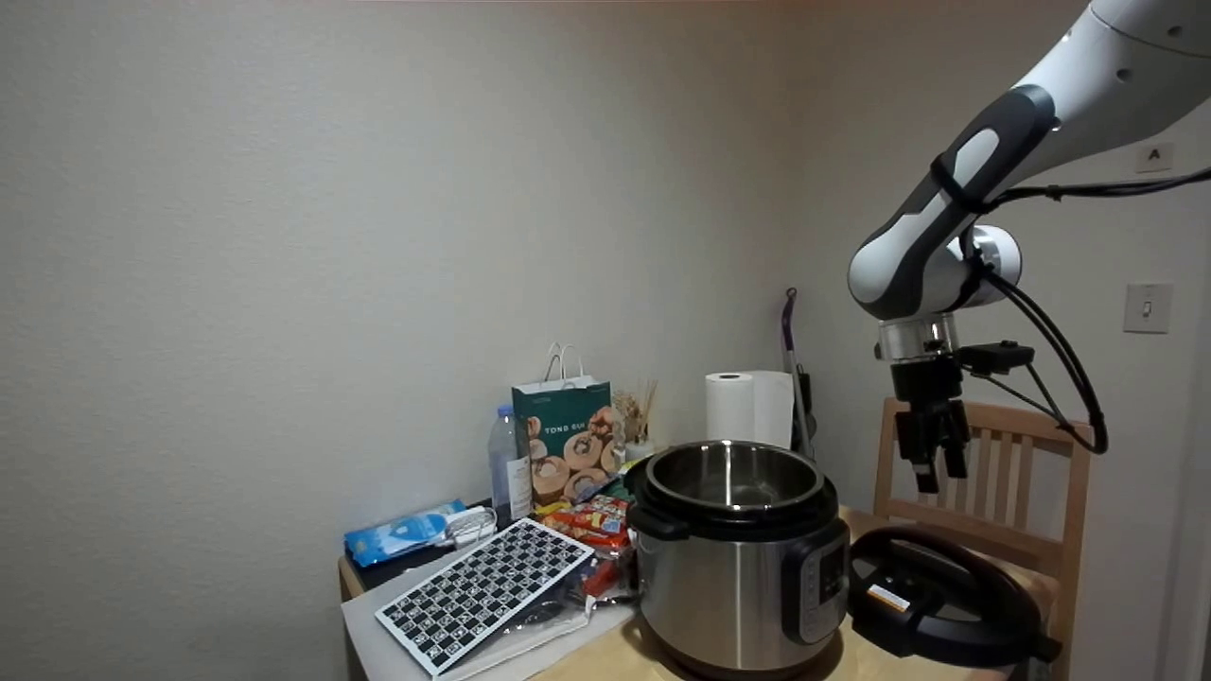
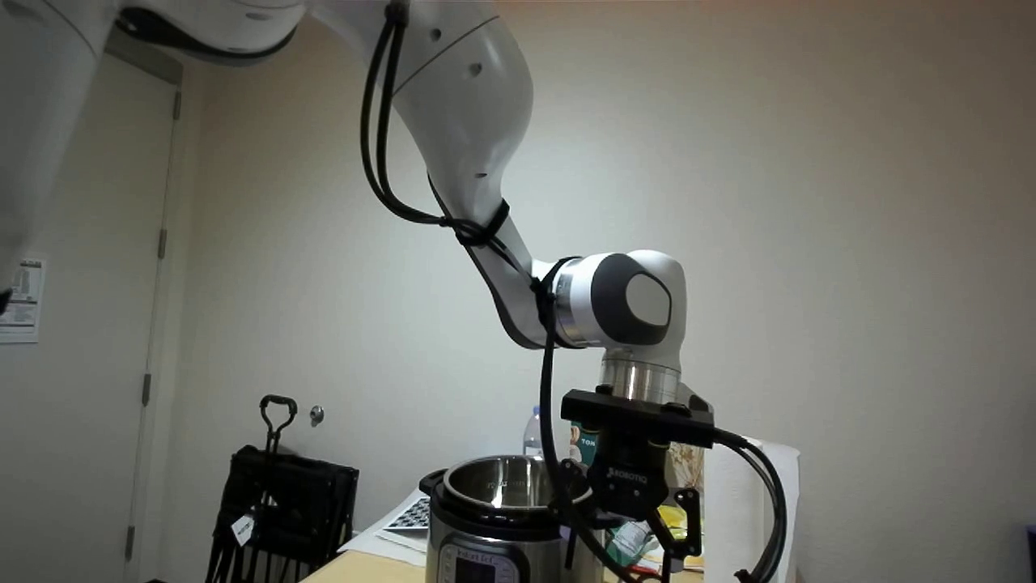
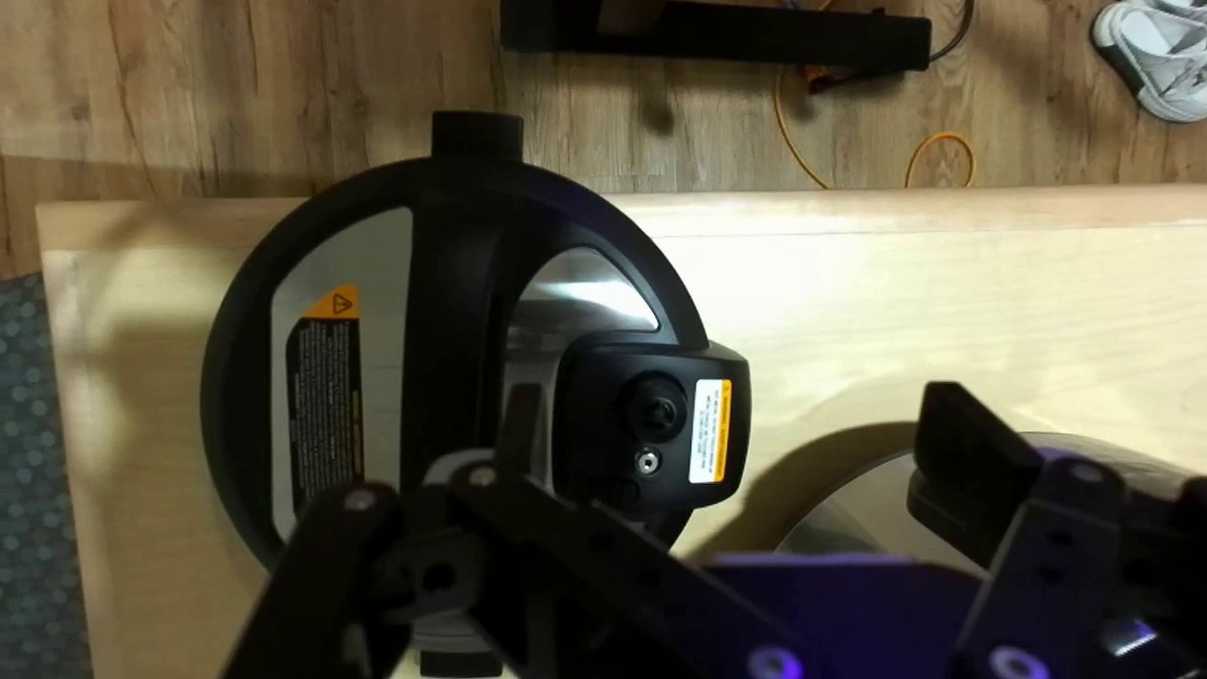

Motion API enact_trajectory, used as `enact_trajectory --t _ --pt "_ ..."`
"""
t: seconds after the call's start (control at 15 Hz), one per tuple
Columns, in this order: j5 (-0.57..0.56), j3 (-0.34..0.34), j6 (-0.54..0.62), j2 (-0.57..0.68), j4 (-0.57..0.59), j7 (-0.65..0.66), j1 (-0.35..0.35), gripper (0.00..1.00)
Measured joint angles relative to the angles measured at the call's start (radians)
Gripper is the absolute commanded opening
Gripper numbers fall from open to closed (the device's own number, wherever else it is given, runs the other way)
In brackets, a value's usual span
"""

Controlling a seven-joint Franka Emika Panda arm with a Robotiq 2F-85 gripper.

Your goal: Put the lid on the pressure cooker

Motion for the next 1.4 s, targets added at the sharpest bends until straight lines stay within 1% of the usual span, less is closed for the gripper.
enact_trajectory --t 0.2,0.33,0.47,0.6,0.73,1.07,1.33,1.4 --pt "0.0 0.02 0.115 0.067 0.028 -0.002 -0.018 1.0" --pt "0.008 0.038 0.176 0.16 0.085 -0.005 -0.042 1.0" --pt "0.018 0.06 0.205 0.266 0.163 -0.005 -0.077 1.0" --pt "0.022 0.079 0.191 0.354 0.242 -0.003 -0.113 1.0" --pt "0.022 0.086 0.173 0.397 0.286 -0.003 -0.135 1.0" --pt "0.022 0.096 0.142 0.405 0.297 0.002 -0.148 1.0" --pt "0.022 0.1 0.107 0.42 0.297 0.002 -0.177 1.0" --pt "0.022 0.1 0.103 0.424 0.298 0.002 -0.186 0.97"
